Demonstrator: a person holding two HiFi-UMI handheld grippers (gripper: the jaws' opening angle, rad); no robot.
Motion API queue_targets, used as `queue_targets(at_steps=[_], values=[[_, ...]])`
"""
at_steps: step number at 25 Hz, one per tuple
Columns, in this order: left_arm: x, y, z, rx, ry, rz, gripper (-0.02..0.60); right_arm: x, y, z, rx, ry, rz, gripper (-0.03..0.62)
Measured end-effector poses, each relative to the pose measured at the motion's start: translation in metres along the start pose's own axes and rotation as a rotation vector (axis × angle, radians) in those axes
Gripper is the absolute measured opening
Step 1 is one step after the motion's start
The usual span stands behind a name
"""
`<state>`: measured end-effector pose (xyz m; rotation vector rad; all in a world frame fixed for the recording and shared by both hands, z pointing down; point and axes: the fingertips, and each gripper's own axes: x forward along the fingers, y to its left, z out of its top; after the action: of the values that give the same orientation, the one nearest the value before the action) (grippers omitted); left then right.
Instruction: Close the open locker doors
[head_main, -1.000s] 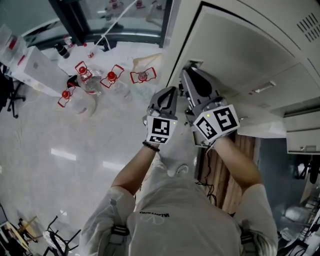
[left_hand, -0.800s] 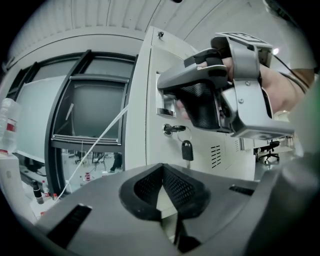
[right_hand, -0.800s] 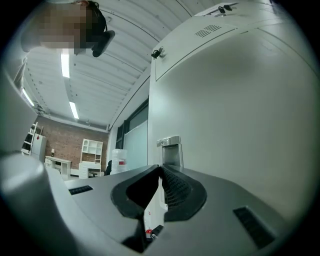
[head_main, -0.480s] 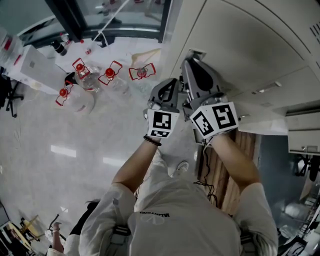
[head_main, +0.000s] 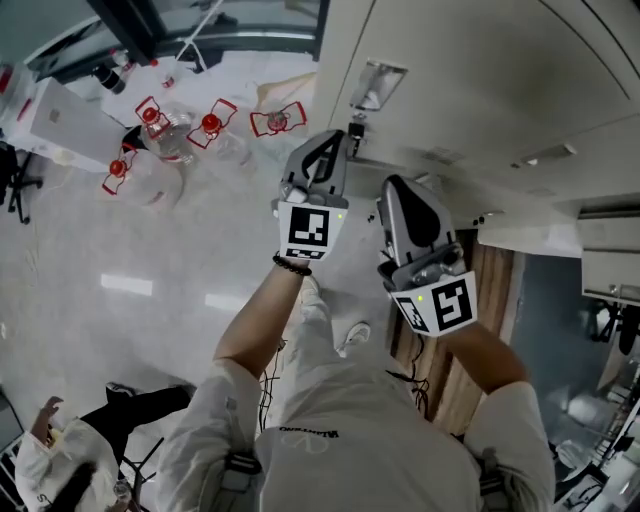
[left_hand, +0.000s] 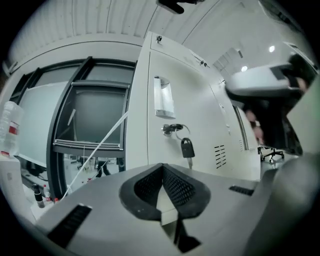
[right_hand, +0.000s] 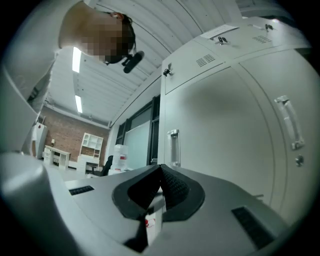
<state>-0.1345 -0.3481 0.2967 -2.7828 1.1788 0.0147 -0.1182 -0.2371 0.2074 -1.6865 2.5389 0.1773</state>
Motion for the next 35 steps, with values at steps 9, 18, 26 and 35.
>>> queue_targets(at_steps=[9,18,26,35], values=[[-0.107,-0.11,-0.067,0.137,0.128,-0.003,0.005,-0.196,-0.001,-0.113,0.119,0.209,-0.093,0.011],[-0.163,-0.322,-0.18,0.014,0.226,-0.068,0.006,-0.347,-0.033,-0.205,0.109,0.158,-0.18,0.011],[-0.117,-0.403,-0.217,0.019,0.232,-0.055,0.18,-0.397,-0.074,-0.248,0.089,0.143,-0.303,0.011],[-0.092,-0.389,-0.212,0.083,0.192,0.006,0.1,-0.391,-0.069,-0.323,0.093,0.264,-0.158,0.011]])
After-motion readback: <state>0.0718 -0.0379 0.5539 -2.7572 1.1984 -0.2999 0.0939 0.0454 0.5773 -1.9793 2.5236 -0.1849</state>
